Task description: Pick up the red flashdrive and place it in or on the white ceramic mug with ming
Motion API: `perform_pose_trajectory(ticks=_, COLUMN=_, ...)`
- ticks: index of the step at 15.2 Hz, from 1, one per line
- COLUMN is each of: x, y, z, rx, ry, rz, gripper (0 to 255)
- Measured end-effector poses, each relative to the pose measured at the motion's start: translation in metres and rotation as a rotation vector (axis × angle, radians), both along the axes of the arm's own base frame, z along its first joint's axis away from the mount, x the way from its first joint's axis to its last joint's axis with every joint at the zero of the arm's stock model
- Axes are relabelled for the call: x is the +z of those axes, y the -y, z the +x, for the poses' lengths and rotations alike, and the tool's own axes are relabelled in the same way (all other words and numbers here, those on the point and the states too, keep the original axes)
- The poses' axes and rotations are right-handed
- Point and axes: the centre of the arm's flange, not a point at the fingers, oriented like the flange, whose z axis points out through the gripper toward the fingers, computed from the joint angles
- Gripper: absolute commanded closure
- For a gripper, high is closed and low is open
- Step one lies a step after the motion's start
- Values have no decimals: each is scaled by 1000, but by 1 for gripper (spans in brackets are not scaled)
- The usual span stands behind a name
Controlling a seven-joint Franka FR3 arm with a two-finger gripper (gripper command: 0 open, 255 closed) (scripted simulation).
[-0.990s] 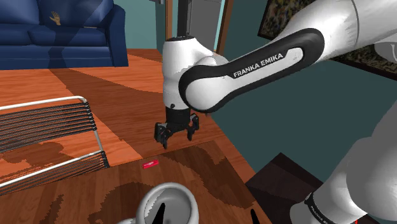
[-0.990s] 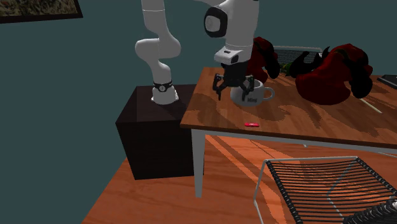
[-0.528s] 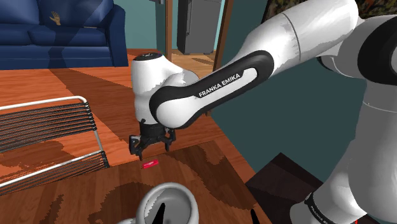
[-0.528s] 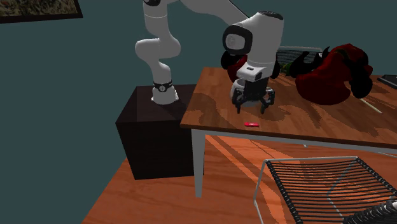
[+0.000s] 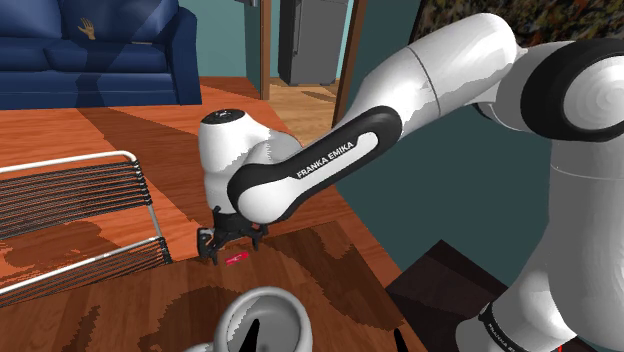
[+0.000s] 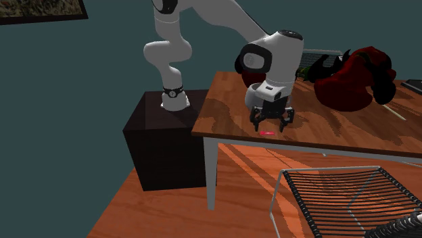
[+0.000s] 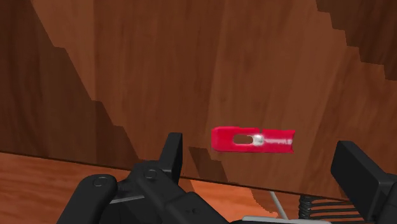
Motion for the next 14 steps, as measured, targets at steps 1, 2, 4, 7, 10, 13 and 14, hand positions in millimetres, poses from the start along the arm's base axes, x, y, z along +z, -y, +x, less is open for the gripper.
perform_pose_trajectory(ticks=1, x=-3, y=0, z=0, rx=0, ry=0, rz=0, gripper=0)
perform_pose_trajectory(ticks=2, x=-4, y=0, z=-1, rx=0, ry=0, rz=0, gripper=0)
perform_pose_trajectory(ticks=4, x=-5, y=0, z=-1, rx=0, ry=0, rz=0, gripper=0)
perform_pose_trajectory(ticks=7, x=-5, y=0, z=-1, rx=0, ry=0, rz=0, gripper=0)
perform_pose_trajectory(ticks=10, x=-3, y=2, z=0, rx=-2, ry=-1, rz=-7, gripper=255)
perform_pose_trajectory(ticks=13, x=-3, y=1, z=0, rx=-2, ry=4, rz=-1, gripper=255)
perform_pose_trajectory(ticks=14, x=-3, y=1, z=0, rx=-2, ry=5, rz=0, gripper=255)
